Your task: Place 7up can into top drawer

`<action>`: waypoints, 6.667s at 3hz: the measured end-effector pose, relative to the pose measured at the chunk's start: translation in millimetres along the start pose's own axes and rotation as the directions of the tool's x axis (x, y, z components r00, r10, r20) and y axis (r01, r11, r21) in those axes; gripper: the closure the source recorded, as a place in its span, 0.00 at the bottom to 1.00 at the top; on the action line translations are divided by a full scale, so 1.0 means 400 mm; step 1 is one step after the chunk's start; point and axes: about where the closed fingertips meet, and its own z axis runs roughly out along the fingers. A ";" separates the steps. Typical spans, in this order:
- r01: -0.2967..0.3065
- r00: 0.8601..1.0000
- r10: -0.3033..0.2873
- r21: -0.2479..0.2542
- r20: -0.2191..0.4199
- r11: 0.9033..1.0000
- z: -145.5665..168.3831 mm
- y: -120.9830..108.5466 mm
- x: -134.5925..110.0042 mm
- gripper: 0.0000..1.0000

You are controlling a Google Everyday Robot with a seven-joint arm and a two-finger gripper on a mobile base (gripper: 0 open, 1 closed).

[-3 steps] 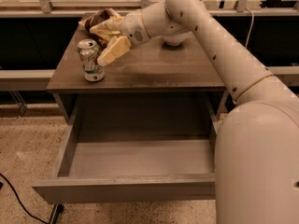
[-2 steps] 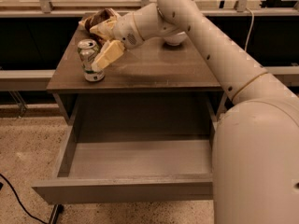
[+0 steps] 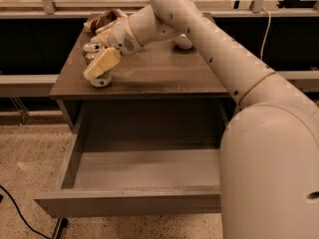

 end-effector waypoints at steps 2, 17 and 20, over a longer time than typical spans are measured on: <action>-0.095 0.994 0.093 0.025 0.062 0.995 -0.046 -0.036 -0.021 0.64; -0.394 0.913 0.347 0.237 0.216 0.888 -0.350 0.417 0.497 1.00; -0.298 0.943 0.236 0.276 0.234 0.914 -0.300 0.404 0.590 0.84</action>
Offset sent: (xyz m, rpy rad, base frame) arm 0.0286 -0.0277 0.0329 0.1058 0.1188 -0.1039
